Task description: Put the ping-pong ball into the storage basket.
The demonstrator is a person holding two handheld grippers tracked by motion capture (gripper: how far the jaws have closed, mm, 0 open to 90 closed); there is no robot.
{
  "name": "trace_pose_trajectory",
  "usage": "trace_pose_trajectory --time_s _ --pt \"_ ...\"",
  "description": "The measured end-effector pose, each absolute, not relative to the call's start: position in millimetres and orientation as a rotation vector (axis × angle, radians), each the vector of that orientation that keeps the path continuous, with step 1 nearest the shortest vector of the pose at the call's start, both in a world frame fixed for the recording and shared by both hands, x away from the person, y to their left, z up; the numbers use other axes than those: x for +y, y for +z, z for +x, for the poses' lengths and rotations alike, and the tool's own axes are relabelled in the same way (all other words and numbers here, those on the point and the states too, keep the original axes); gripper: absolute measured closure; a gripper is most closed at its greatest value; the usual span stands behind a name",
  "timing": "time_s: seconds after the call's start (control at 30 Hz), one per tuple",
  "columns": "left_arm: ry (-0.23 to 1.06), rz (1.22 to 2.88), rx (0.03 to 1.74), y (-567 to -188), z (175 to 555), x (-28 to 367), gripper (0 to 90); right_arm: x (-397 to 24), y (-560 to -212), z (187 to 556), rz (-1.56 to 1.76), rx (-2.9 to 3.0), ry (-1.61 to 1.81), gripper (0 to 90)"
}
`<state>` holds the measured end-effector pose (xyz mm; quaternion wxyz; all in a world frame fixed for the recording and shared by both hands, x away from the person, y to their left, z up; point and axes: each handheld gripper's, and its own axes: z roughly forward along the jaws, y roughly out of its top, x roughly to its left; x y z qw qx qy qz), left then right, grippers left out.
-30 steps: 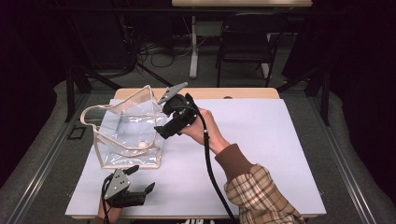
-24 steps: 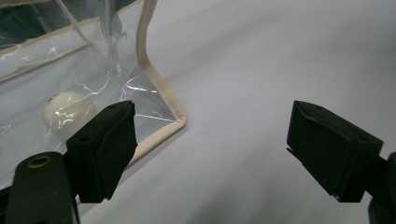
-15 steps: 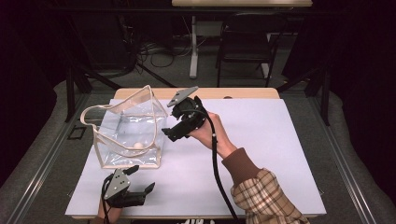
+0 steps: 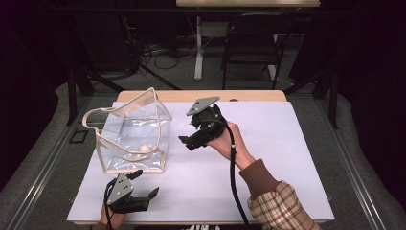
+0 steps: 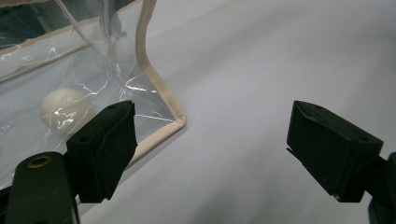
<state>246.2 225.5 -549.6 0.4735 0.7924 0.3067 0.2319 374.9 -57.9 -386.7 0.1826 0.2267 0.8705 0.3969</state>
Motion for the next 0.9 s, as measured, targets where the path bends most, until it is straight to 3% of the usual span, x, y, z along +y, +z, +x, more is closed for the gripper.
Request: trace_pose_trajectory --time_s 0.9 --pt "0.571 1.943 0.751 -549.5 245.2 225.4 16.1 -123.8 -427.3 354.1 0.74 2.351 1.143 3.0"
